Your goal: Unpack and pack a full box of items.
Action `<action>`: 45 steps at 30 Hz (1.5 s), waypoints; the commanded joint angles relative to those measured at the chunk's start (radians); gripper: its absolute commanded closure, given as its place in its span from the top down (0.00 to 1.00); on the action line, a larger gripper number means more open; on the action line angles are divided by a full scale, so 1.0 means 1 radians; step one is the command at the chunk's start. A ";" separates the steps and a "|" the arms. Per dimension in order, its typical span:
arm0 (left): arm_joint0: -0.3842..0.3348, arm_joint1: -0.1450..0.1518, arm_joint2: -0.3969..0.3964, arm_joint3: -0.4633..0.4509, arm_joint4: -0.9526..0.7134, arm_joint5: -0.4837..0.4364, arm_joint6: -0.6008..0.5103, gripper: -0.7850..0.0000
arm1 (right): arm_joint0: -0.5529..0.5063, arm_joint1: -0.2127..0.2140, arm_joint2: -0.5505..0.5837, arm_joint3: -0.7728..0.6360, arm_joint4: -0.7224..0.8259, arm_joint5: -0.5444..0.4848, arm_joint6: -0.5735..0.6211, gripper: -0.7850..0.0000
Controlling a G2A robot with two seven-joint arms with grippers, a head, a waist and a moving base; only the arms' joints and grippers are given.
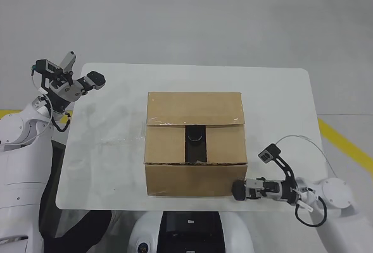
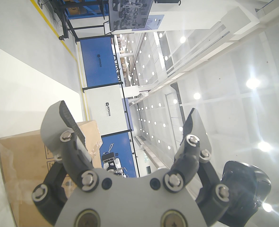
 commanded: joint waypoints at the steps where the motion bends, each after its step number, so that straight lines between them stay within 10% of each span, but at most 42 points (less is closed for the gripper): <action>1: 0.000 0.000 0.000 0.000 0.000 0.000 0.000 1.00 | 0.011 -0.001 -0.010 0.015 -0.003 0.004 -0.005 1.00; 45: 0.000 0.000 0.000 0.000 0.000 0.000 0.000 1.00 | 0.153 0.021 0.167 0.002 0.178 -0.034 -0.055 1.00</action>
